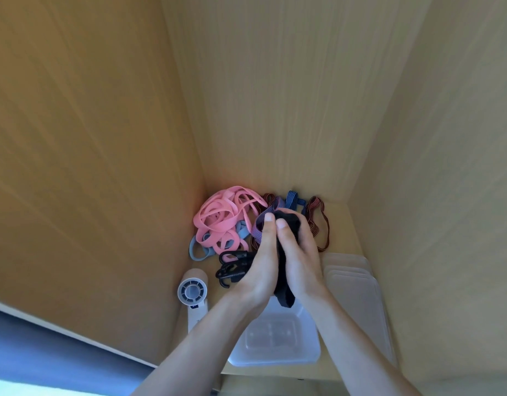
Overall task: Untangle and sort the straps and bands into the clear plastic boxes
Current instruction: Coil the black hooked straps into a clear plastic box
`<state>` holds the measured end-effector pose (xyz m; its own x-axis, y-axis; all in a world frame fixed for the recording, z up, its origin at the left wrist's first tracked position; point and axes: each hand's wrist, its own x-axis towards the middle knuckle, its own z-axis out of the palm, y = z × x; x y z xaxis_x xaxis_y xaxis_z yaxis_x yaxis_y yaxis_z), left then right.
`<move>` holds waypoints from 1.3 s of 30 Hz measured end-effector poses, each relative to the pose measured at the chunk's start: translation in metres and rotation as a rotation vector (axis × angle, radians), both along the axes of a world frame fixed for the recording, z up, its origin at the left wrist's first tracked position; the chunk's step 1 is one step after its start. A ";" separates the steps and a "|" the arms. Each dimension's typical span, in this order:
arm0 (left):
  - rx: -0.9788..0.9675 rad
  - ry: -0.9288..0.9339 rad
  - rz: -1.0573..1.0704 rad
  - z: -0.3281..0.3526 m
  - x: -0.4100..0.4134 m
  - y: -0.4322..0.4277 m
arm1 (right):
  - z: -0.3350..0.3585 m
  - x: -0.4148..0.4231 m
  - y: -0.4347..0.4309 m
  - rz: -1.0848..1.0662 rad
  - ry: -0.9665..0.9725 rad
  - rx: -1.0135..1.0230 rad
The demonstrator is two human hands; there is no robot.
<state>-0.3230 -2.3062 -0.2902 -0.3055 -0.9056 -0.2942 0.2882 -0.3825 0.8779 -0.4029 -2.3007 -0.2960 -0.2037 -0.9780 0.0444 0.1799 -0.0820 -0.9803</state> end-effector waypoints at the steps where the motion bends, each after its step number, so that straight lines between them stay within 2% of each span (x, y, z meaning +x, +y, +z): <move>1: -0.004 -0.050 -0.010 0.000 -0.001 -0.001 | 0.001 0.001 0.000 -0.035 0.037 -0.002; 4: 0.038 -0.087 -0.148 0.004 -0.003 0.001 | 0.002 -0.003 -0.007 -0.131 0.083 0.014; 7: 0.045 -0.197 -0.238 0.011 -0.004 -0.002 | 0.005 -0.017 -0.013 -0.201 0.023 0.035; 11: -0.077 -0.235 -0.315 0.010 0.014 0.005 | 0.015 -0.026 -0.014 -0.102 -0.158 0.104; 16: -0.108 -0.163 -0.435 0.015 0.025 0.003 | 0.019 -0.024 -0.012 -0.031 -0.196 0.091; 19: -0.132 -0.199 -0.490 0.006 0.029 0.001 | 0.017 -0.019 -0.011 -0.050 -0.175 0.094; 23: -0.163 -0.296 -0.467 0.003 0.027 0.000 | 0.013 -0.016 -0.011 -0.059 -0.052 0.106; 29: -0.006 -0.080 -0.506 0.005 0.037 -0.001 | 0.015 -0.038 -0.020 -0.001 0.080 0.151; 32: 0.042 -0.050 -0.558 0.007 0.048 -0.003 | 0.032 -0.059 -0.018 0.188 0.266 0.071; 35: 0.084 -0.059 -0.631 0.008 0.058 -0.008 | 0.048 -0.080 -0.013 0.417 0.539 -0.025; 39: 0.101 -0.062 -0.736 0.014 0.066 -0.013 | 0.062 -0.075 -0.003 0.691 0.836 -0.103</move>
<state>-0.2574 -2.3191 -0.2764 -0.8028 -0.4409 -0.4015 -0.1224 -0.5372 0.8345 -0.4782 -2.3038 -0.2340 0.5215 -0.8532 0.0010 -0.5021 -0.3079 -0.8081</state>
